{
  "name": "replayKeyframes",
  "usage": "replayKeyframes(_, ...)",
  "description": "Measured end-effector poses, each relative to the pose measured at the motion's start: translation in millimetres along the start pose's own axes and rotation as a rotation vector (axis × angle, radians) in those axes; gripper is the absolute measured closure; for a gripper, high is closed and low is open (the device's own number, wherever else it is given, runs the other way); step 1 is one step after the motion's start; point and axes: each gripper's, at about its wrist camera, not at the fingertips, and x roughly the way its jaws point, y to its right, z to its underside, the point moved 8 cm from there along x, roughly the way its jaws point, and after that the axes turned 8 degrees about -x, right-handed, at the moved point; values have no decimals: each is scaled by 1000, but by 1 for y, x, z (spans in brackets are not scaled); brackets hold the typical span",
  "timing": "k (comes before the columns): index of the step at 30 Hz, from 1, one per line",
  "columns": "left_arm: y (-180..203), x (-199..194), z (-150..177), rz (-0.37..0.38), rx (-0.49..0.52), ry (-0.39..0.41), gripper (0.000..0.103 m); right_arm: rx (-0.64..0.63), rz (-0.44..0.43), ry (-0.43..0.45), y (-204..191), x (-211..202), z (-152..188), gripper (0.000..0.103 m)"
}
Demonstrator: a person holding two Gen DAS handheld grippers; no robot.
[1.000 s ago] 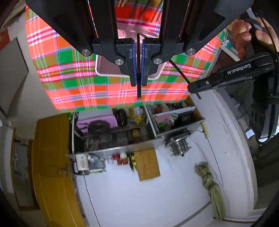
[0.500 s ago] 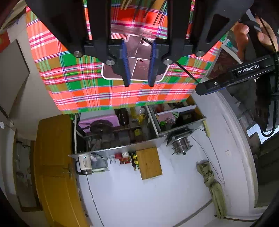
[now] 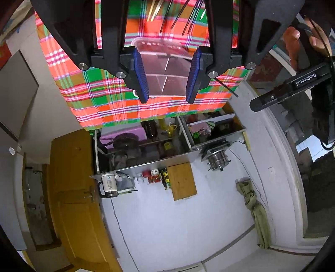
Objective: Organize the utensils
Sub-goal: 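Lower the chopsticks into the pink basket and open both tools, then move both open tools back down to the remaining chopsticks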
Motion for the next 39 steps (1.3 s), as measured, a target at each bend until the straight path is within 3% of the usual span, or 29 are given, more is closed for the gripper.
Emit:
replayKeyframes(10, 7, -39, 80, -3, 20, -25, 59, 4, -2, -20, -3, -45, 62, 65)
replayKeyframes(17, -7, -42, 156, -9, 3, -124, 59, 23, -1, -123, -4, -45, 122, 65)
replayKeyframes(24, -24, -36, 210, -34, -37, -216, 68, 42, -10, -200, -7, -38, 167, 65)
replayKeyframes(28, -32, -26, 223, -36, -63, -251, 69, 44, -20, -231, -9, -31, 182, 73)
replayKeyframes(34, -36, -12, 235, -44, -81, -300, 87, 37, -42, -262, -15, -21, 190, 79)
replayKeyframes(39, -42, 1, 237, -66, -88, -322, 87, 39, -54, -289, -20, -9, 197, 79)
